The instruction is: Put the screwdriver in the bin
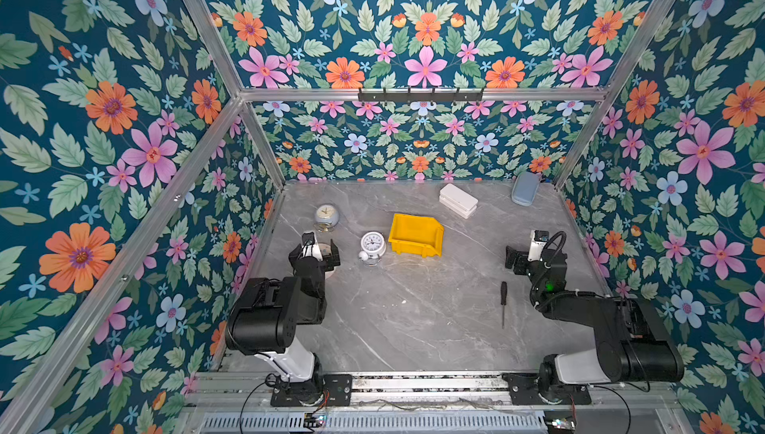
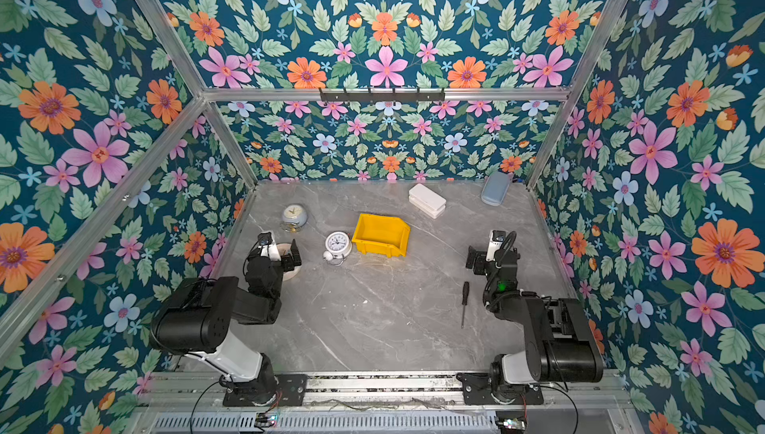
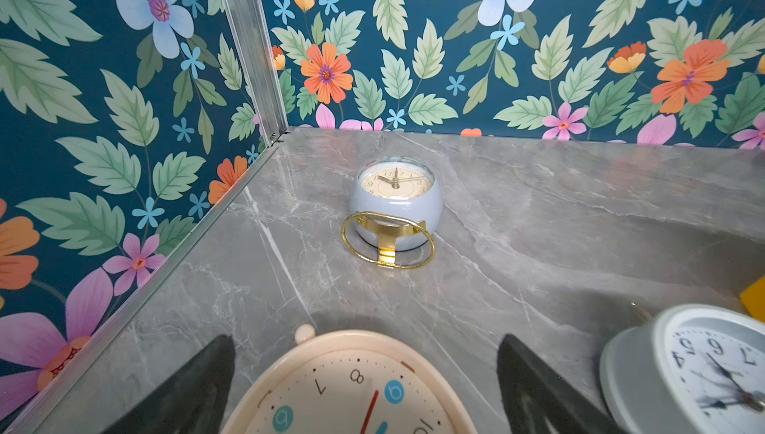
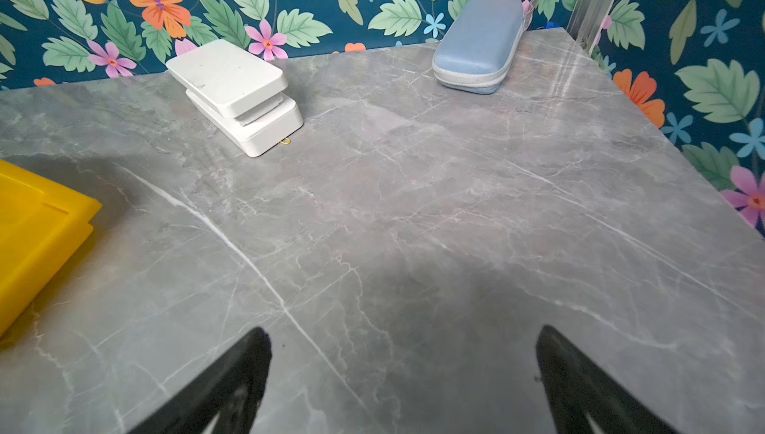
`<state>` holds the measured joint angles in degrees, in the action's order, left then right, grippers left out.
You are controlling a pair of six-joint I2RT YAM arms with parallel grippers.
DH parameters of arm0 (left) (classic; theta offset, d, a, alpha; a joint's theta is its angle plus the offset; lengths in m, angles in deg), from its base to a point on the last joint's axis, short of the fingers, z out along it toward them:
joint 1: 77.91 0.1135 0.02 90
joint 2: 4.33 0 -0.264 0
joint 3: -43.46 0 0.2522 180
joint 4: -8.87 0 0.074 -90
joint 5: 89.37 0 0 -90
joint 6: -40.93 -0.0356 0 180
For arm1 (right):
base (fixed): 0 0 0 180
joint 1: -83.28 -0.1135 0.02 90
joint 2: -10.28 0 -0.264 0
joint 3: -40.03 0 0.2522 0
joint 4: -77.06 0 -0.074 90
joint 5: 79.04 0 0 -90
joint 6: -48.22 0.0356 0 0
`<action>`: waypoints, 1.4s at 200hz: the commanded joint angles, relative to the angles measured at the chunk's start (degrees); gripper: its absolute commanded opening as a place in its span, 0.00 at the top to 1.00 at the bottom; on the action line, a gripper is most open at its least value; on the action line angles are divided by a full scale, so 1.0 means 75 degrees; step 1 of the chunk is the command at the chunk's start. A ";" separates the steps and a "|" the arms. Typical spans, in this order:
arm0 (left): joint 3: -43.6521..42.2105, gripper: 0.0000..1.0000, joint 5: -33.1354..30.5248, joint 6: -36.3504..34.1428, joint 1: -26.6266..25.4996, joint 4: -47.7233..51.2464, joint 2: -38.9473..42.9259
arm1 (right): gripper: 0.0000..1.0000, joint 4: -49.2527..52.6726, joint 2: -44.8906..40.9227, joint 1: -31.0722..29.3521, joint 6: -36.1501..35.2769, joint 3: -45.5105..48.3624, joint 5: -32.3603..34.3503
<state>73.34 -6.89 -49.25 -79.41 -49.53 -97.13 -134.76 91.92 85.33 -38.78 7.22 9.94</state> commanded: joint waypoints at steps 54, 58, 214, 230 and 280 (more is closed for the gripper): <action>0.0004 0.00 0.0032 0.0028 0.0009 -0.0024 0.0008 | 0.01 -0.0233 0.0001 -0.0003 0.0021 -0.0005 0.0050; 0.0008 0.00 0.0032 0.0027 0.0012 -0.0023 0.0006 | 0.01 -0.0231 0.0001 -0.0004 0.0015 -0.0010 0.0051; -0.0093 0.00 0.0272 -0.0063 0.0003 -0.0184 0.0046 | 0.01 0.0826 -0.0782 -0.0005 0.0006 -0.0212 0.0217; -0.0208 0.00 0.0424 -0.0116 0.0001 -0.0338 0.0160 | 0.01 0.1648 -0.1216 -0.0004 -0.0100 -0.0423 0.0202; -0.0333 0.00 0.1047 -0.0346 -0.0053 0.0900 0.1807 | 0.01 0.3802 -0.2466 -0.0025 -0.0106 -0.0980 -0.0028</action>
<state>71.15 -2.92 -50.24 -79.56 -47.56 -88.69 -116.81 77.04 85.33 -39.45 1.98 10.69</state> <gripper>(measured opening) 0.998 0.991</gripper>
